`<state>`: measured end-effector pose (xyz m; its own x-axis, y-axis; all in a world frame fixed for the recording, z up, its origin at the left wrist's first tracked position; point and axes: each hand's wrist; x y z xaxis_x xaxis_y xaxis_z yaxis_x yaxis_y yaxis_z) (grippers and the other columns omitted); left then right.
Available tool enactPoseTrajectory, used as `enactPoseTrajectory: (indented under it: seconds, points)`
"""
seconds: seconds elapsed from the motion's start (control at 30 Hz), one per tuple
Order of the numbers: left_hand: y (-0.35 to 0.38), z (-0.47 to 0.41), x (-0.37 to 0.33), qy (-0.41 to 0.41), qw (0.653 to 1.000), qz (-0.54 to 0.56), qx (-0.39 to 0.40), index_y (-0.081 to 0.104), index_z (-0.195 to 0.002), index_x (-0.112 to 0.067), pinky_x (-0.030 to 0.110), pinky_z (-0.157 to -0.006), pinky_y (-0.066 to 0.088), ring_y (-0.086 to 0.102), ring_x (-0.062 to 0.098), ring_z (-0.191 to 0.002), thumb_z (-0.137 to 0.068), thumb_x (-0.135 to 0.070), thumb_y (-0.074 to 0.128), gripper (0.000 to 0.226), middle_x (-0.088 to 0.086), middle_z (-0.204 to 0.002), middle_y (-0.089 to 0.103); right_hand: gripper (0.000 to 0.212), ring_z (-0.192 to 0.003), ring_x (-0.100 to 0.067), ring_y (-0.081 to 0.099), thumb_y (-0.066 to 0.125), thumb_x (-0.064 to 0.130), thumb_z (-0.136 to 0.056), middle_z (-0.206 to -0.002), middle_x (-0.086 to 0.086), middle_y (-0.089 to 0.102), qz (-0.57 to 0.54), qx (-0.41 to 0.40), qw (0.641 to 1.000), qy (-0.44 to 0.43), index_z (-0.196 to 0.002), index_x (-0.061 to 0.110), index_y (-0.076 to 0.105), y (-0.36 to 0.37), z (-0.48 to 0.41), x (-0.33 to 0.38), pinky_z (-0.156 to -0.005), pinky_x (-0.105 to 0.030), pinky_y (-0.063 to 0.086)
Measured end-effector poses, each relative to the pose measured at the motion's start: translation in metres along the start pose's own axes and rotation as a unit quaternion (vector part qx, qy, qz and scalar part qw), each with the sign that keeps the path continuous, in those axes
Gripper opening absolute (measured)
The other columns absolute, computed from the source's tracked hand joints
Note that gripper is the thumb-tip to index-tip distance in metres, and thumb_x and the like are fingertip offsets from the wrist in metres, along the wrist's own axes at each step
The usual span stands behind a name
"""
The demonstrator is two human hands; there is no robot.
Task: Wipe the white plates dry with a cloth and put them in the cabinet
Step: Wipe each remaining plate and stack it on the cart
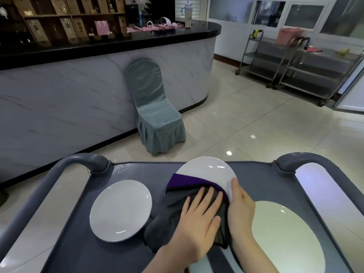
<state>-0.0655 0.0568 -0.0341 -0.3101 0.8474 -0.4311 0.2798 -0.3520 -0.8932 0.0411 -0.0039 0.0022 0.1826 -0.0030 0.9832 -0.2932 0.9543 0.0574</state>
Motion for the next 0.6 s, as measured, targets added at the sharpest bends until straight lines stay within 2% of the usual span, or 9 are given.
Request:
enactPoseTrajectory:
  seconds: [0.03,0.1,0.17,0.27,0.33,0.4,0.5,0.57,0.6]
  points:
    - [-0.001,-0.007,0.003,0.006,1.0,0.004,0.017,-0.006,-0.151,-0.042,0.038,-0.121,-0.005,-0.02,0.003,-0.147,-0.094,-0.049,0.006,0.059,-0.023,-0.159,-0.012,0.054,-0.05,-0.004,0.045,0.056,0.038,-0.1,-0.048,0.011,0.052,0.002,0.009,1.0,-0.007,-0.048,0.023,0.057,0.002,0.003,-0.001,-0.057,-0.028,0.04]
    - [-0.008,-0.025,0.011,0.007,1.0,0.002,0.022,-0.017,-0.149,-0.042,0.033,-0.12,-0.011,-0.027,0.002,-0.144,-0.091,-0.053,0.0,0.061,-0.021,-0.159,-0.019,0.047,-0.052,-0.004,0.049,0.057,0.039,-0.099,-0.052,0.008,0.058,0.007,0.021,1.0,-0.017,-0.055,0.022,0.064,0.005,0.008,-0.003,-0.057,-0.024,0.044]
    - [-0.016,-0.041,0.02,-0.016,1.0,0.002,0.009,-0.017,-0.15,-0.038,0.038,-0.123,-0.004,-0.018,0.008,-0.15,-0.092,-0.054,0.003,0.064,-0.011,-0.165,-0.012,0.051,-0.05,-0.005,0.043,0.06,0.038,-0.097,-0.048,0.01,0.05,0.021,0.028,0.999,-0.025,-0.049,0.023,0.056,0.007,0.011,-0.004,-0.052,-0.017,0.04]
    - [-0.017,-0.051,0.038,-0.068,0.998,-0.006,0.012,-0.018,-0.151,-0.037,0.046,-0.124,0.004,-0.011,0.014,-0.152,-0.096,-0.053,0.008,0.063,-0.004,-0.166,-0.009,0.055,-0.054,-0.012,0.029,0.062,0.032,-0.096,-0.05,0.008,0.031,0.029,0.019,0.999,-0.023,-0.049,0.021,0.036,0.004,0.008,-0.004,-0.047,-0.019,0.029]
    - [-0.013,-0.046,0.048,-0.084,0.996,-0.017,0.008,-0.017,-0.152,-0.037,0.045,-0.124,-0.001,-0.013,0.014,-0.152,-0.095,-0.055,0.006,0.064,-0.003,-0.166,-0.01,0.054,-0.052,-0.011,0.029,0.062,0.032,-0.097,-0.05,0.008,0.033,0.03,0.008,0.999,-0.023,-0.049,0.021,0.038,-0.001,0.001,0.0,-0.052,-0.024,0.029]
    - [-0.007,-0.037,0.054,-0.091,0.996,-0.025,0.001,-0.022,-0.147,-0.042,0.038,-0.12,-0.011,-0.021,0.009,-0.148,-0.096,-0.054,0.008,0.061,-0.005,-0.165,-0.012,0.054,-0.051,-0.01,0.031,0.061,0.034,-0.097,-0.049,0.012,0.036,0.026,0.005,0.999,-0.026,-0.047,0.022,0.044,-0.006,-0.006,0.006,-0.055,-0.028,0.03]
    - [0.001,-0.017,0.053,-0.097,0.995,0.015,0.027,-0.025,-0.139,-0.047,0.026,-0.112,-0.026,-0.037,0.002,-0.138,-0.095,-0.054,0.018,0.062,-0.013,-0.158,-0.025,0.061,-0.052,-0.011,0.026,0.062,0.035,-0.097,-0.049,0.014,0.027,0.016,-0.011,1.0,-0.023,-0.043,0.026,0.035,-0.011,-0.016,0.015,-0.058,-0.029,0.024]
    - [0.004,-0.003,0.045,-0.084,0.995,0.042,0.03,-0.017,-0.143,-0.045,0.03,-0.115,-0.025,-0.031,0.005,-0.144,-0.089,-0.059,0.016,0.065,-0.018,-0.155,-0.023,0.058,-0.058,-0.014,0.027,0.063,0.035,-0.096,-0.054,0.008,0.028,0.001,-0.029,1.0,0.0,-0.048,0.023,0.033,-0.012,-0.02,0.014,-0.06,-0.03,0.025]
    - [0.006,0.004,0.038,-0.077,0.996,0.043,0.024,-0.009,-0.147,-0.042,0.037,-0.12,-0.018,-0.022,0.009,-0.148,-0.089,-0.058,0.017,0.066,-0.018,-0.157,-0.016,0.054,-0.061,-0.017,0.03,0.064,0.035,-0.096,-0.057,0.004,0.031,-0.007,-0.038,0.999,0.015,-0.051,0.022,0.036,-0.011,-0.02,0.012,-0.061,-0.03,0.027]
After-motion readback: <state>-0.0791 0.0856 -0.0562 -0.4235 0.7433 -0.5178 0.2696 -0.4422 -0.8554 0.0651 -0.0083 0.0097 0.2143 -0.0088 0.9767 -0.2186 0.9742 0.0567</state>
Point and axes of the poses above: each hand's wrist, its own z-axis away from the middle knuckle, its own y-axis out of the palm, x = y × z
